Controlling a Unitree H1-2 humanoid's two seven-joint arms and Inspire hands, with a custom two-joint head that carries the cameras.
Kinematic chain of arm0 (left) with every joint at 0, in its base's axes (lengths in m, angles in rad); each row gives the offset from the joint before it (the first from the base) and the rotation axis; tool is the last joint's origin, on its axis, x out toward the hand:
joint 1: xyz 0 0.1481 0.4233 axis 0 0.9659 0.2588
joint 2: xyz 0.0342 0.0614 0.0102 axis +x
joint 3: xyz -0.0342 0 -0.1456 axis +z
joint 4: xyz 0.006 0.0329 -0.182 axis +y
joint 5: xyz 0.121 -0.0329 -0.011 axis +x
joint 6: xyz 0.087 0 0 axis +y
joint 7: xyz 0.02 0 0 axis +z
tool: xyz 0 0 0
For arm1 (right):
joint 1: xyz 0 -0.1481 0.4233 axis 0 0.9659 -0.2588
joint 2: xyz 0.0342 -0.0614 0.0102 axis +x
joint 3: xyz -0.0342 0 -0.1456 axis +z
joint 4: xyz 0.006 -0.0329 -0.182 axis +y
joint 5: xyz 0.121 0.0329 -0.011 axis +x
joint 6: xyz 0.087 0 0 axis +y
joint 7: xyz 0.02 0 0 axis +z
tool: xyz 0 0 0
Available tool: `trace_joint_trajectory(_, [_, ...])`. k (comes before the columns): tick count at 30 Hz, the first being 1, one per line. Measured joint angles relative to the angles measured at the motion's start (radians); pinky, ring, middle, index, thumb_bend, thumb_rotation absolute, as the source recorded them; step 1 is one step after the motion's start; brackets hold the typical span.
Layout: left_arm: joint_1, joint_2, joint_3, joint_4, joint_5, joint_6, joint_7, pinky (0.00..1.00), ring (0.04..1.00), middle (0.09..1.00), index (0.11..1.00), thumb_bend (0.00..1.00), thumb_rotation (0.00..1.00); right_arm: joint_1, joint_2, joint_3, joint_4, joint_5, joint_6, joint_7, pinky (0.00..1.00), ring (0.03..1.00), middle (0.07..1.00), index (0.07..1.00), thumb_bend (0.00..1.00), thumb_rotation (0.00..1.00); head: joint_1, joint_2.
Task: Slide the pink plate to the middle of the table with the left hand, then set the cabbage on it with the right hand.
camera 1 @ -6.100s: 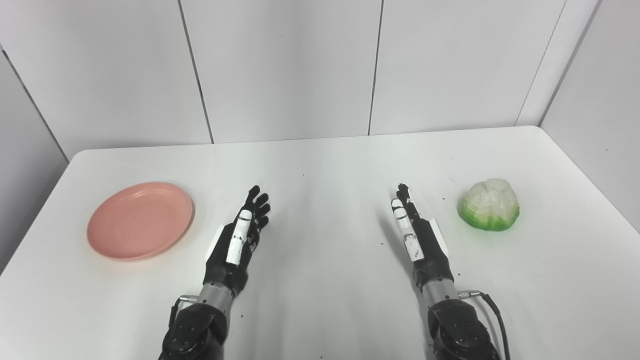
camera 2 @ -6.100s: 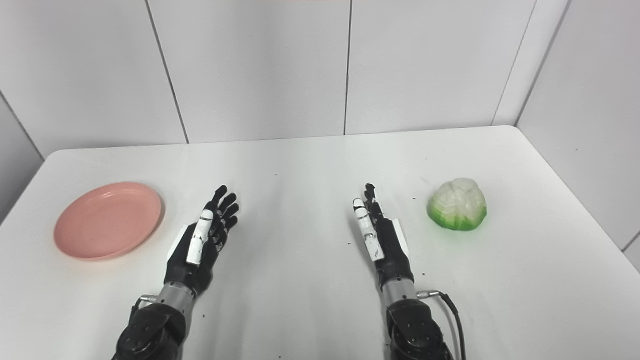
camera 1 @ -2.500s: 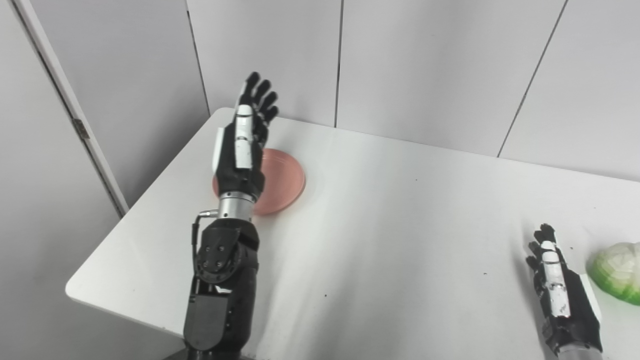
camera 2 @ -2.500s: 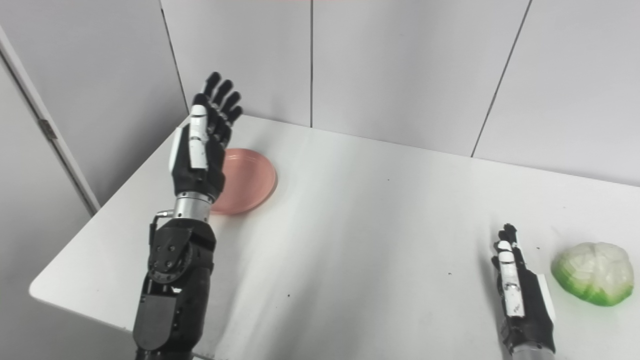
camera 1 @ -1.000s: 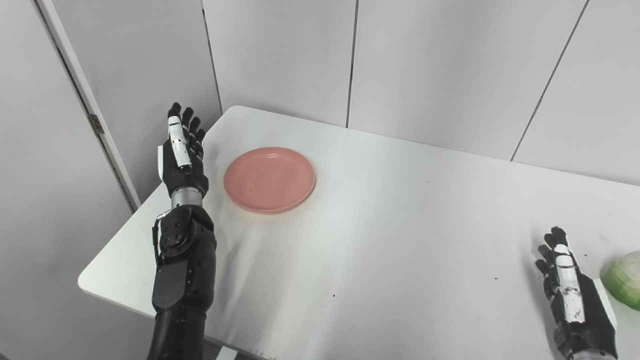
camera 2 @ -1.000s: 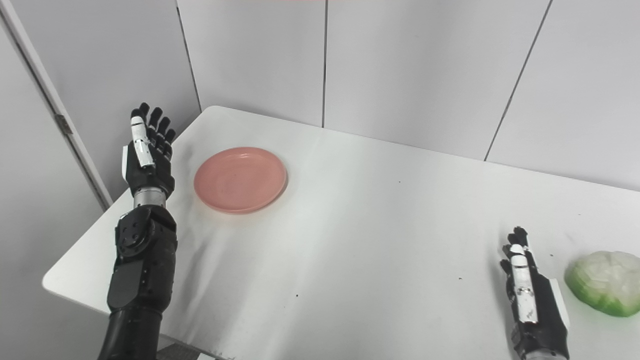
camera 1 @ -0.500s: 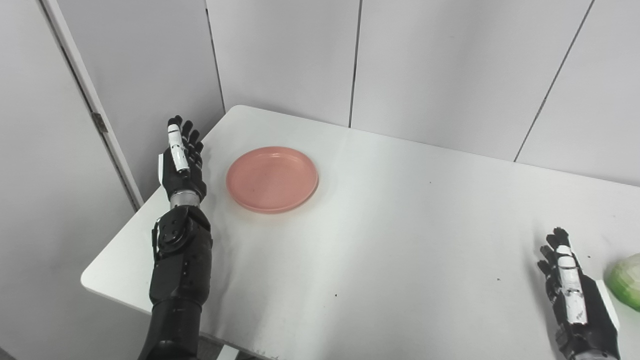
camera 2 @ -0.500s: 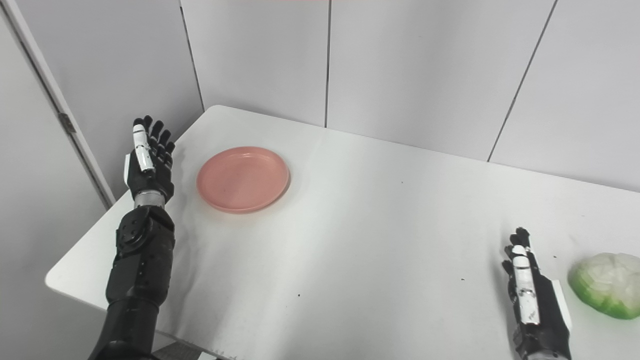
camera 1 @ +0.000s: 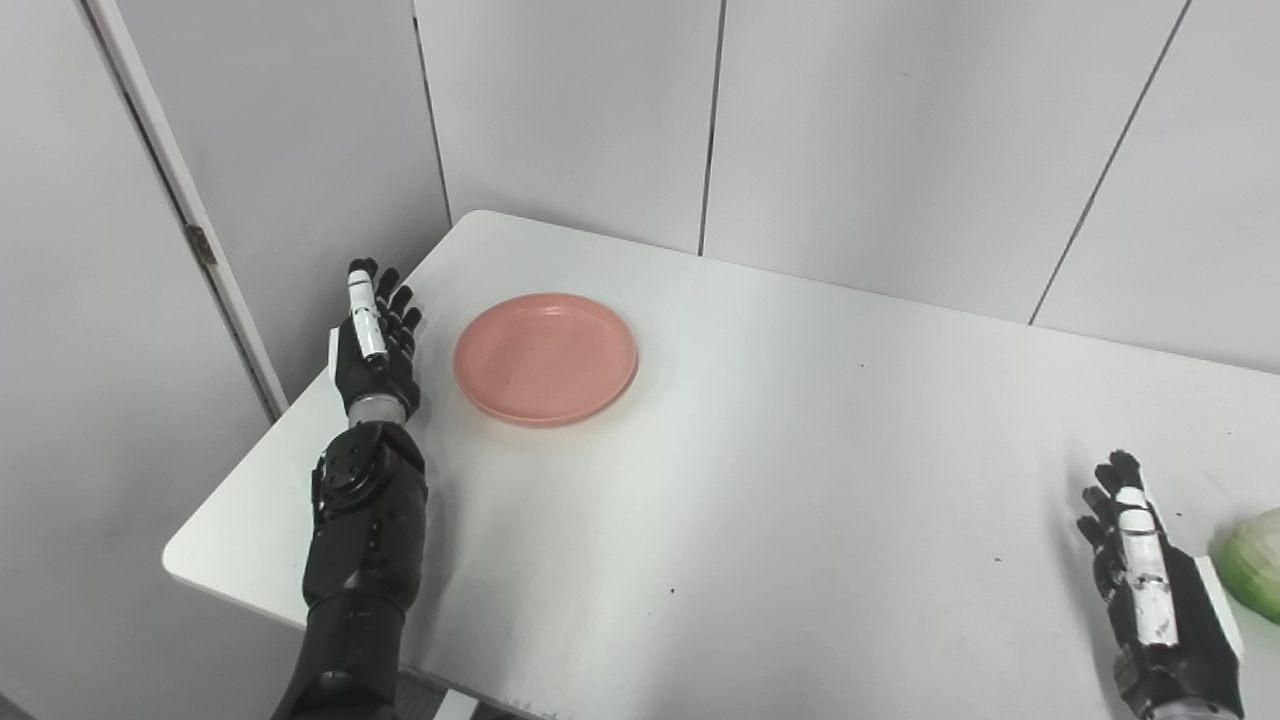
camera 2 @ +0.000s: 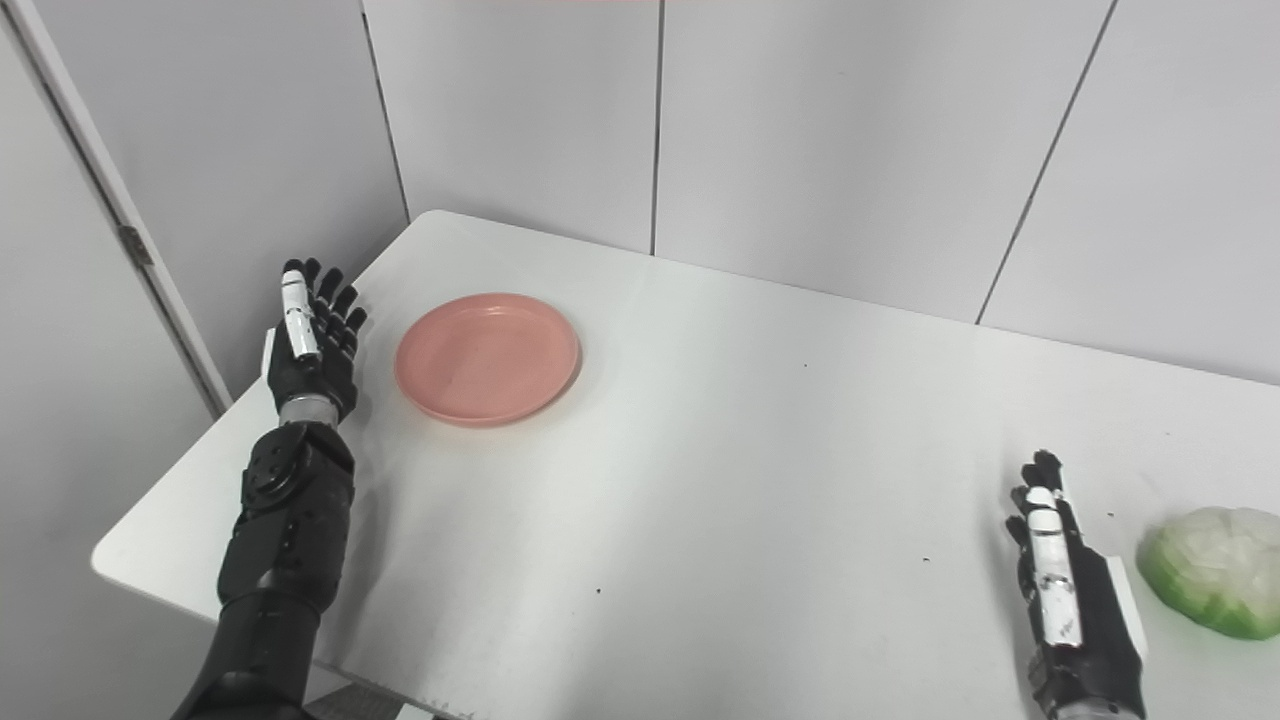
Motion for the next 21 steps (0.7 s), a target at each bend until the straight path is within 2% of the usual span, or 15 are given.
trace_joint_trajectory(6, [-0.004, -0.002, -0.028, 0.04, 0.001, -0.008, -0.02, 0.98, 0.964, 0.958, 0.954, 0.43, 1.0, 0.0, 0.0, 0.001, -0.003, -0.001, 0.0, 0.0, 1.0, 1.0, 1.0, 1.0, 0.14, 1.0, -0.002, 0.005])
trace_joint_trajectory(14, [-0.025, -0.007, -0.038, 0.076, 0.0, -0.016, -0.061, 0.98, 0.961, 0.956, 0.954, 0.41, 1.0, 0.0, 0.0, 0.002, -0.006, -0.009, 0.012, -0.002, 1.0, 1.0, 1.0, 1.0, 0.14, 1.0, -0.008, 0.006])
trace_joint_trajectory(21, [-0.05, -0.023, -0.048, 0.099, 0.001, -0.019, -0.069, 0.96, 0.949, 0.942, 0.937, 0.42, 1.0, 0.0, 0.001, 0.004, -0.012, -0.021, 0.022, -0.007, 1.0, 1.0, 1.0, 1.0, 0.14, 1.0, -0.014, 0.006])
